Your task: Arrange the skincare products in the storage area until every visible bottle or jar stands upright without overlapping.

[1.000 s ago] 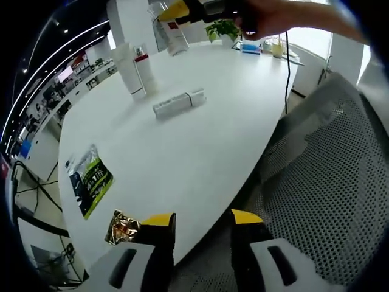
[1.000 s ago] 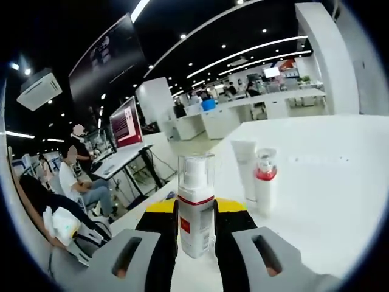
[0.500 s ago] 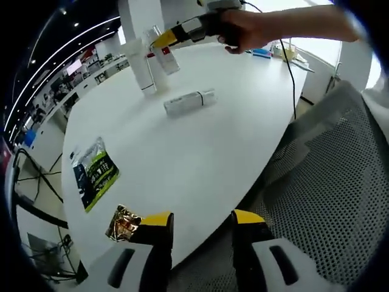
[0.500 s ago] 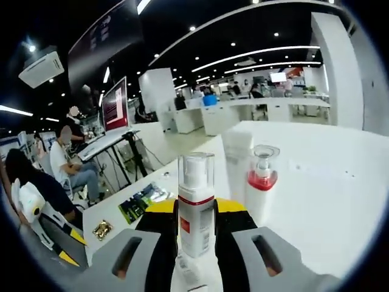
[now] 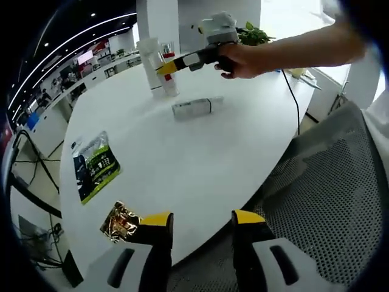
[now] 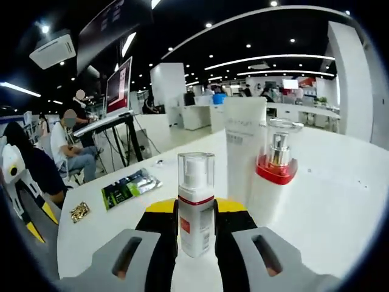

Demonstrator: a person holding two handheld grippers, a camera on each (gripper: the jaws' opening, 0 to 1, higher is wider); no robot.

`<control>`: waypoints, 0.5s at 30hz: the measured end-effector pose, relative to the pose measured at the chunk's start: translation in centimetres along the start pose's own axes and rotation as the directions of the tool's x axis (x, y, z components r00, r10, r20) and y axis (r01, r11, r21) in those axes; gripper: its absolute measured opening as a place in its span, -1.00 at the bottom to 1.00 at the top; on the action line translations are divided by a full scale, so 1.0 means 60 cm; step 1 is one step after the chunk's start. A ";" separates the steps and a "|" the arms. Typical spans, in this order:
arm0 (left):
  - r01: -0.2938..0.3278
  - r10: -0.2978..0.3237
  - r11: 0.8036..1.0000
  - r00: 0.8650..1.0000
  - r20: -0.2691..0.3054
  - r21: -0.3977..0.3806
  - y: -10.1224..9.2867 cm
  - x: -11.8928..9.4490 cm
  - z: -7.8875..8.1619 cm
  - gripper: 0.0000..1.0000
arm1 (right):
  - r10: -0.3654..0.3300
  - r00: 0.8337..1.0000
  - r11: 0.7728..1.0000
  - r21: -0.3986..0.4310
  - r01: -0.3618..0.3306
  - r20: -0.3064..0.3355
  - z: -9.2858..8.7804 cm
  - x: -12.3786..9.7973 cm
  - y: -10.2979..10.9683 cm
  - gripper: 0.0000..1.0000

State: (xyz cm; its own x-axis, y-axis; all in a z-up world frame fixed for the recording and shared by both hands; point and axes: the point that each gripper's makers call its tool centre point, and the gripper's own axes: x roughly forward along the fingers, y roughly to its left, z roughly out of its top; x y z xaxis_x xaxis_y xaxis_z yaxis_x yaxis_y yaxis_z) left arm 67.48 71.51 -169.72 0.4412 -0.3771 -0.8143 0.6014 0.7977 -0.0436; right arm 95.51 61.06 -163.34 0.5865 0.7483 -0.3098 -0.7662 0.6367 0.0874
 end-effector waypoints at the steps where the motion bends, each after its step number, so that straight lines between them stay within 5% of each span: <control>1: -0.002 0.002 1.000 1.000 0.000 -0.006 0.001 0.000 0.000 -0.23 | 0.000 1.000 1.000 0.001 0.000 0.002 0.000 0.003 -0.002 -0.62; 15: -0.020 0.020 1.000 1.000 -0.006 -0.009 0.008 0.000 -0.002 -0.23 | 0.002 1.000 0.999 -0.044 -0.001 0.030 -0.012 0.032 -0.013 -0.62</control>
State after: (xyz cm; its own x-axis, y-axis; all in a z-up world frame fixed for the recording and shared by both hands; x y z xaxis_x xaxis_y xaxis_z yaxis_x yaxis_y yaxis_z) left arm 67.70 71.94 -169.82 0.4493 -0.3583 -0.8184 0.5863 0.8094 -0.0325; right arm 97.06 61.89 -164.70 0.5925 0.7549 -0.2812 -0.7775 0.6273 0.0457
